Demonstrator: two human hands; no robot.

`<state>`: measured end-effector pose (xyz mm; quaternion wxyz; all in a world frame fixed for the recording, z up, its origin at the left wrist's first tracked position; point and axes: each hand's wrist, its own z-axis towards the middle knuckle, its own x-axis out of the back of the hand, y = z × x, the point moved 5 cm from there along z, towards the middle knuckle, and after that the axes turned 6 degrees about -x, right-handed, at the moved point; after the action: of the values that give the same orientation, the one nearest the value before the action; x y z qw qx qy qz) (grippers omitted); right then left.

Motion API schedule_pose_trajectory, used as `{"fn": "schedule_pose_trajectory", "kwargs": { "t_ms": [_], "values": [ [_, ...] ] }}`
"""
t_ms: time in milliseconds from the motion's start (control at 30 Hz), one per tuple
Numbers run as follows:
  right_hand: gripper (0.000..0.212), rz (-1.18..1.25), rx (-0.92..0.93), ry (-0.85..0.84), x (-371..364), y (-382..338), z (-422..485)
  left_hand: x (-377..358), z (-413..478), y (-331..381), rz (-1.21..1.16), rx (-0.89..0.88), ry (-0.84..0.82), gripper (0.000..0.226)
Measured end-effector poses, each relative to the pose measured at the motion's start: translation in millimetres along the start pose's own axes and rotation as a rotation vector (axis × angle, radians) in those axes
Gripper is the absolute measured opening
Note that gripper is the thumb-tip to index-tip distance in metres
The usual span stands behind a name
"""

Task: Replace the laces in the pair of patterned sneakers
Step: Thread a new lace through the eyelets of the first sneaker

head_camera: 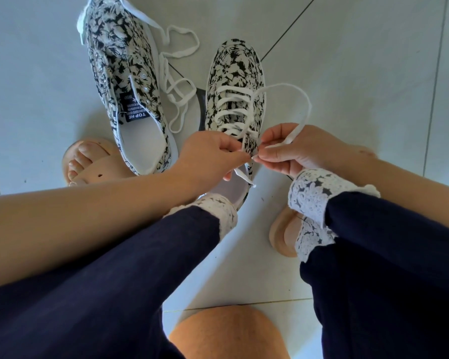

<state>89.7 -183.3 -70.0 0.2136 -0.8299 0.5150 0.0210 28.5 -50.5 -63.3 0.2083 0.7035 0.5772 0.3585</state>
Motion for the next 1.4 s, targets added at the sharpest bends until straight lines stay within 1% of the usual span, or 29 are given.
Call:
{"fn": "schedule_pose_trajectory", "kwargs": {
  "t_ms": [167, 300, 433, 567, 667, 800, 933, 1133, 1233, 1400],
  "values": [
    [0.022, 0.088, 0.053, 0.092, 1.6, 3.2, 3.9, 0.1, -0.4, 1.0, 0.001, -0.008, -0.004, 0.011],
    [0.022, 0.088, 0.072, 0.134, 1.6, 2.0, 5.7, 0.3, -1.0, 0.4, -0.018, -0.008, 0.005, 0.011],
    [0.023, 0.034, 0.118, 0.188, 2.0, 0.6, 5.7, 0.3, -1.0, -0.5, -0.022, 0.004, -0.004, 0.015],
    [0.022, -0.102, 0.134, 0.231, 1.1, -0.2, 2.2, 1.4, -1.4, -2.2, -0.056, 0.039, 0.002, 0.024],
    [0.021, -0.109, 0.135, 0.240, 0.0, -0.4, 1.7, 1.3, -1.2, -2.5, -0.066, 0.043, 0.005, 0.023],
    [0.019, -0.043, 0.102, 0.225, -1.2, 2.3, 5.4, 0.4, -1.3, -2.0, -0.071, 0.039, 0.010, 0.023],
    [0.018, -0.007, 0.118, 0.246, 0.1, 3.1, 6.3, 0.6, -1.6, -1.1, -0.075, 0.024, 0.007, 0.023],
    [0.016, -0.088, 0.134, 0.233, -0.8, 0.4, 2.7, 0.9, -2.1, 0.6, -0.071, 0.019, 0.022, 0.025],
    [0.017, -0.098, 0.114, 0.245, -0.2, 3.2, 2.3, 0.5, -2.3, 0.7, -0.071, 0.020, 0.023, 0.025],
    [0.018, -0.142, 0.129, 0.258, -2.0, 5.5, 0.6, -0.1, -1.0, 1.2, -0.070, 0.023, 0.001, 0.027]
  ]
}}
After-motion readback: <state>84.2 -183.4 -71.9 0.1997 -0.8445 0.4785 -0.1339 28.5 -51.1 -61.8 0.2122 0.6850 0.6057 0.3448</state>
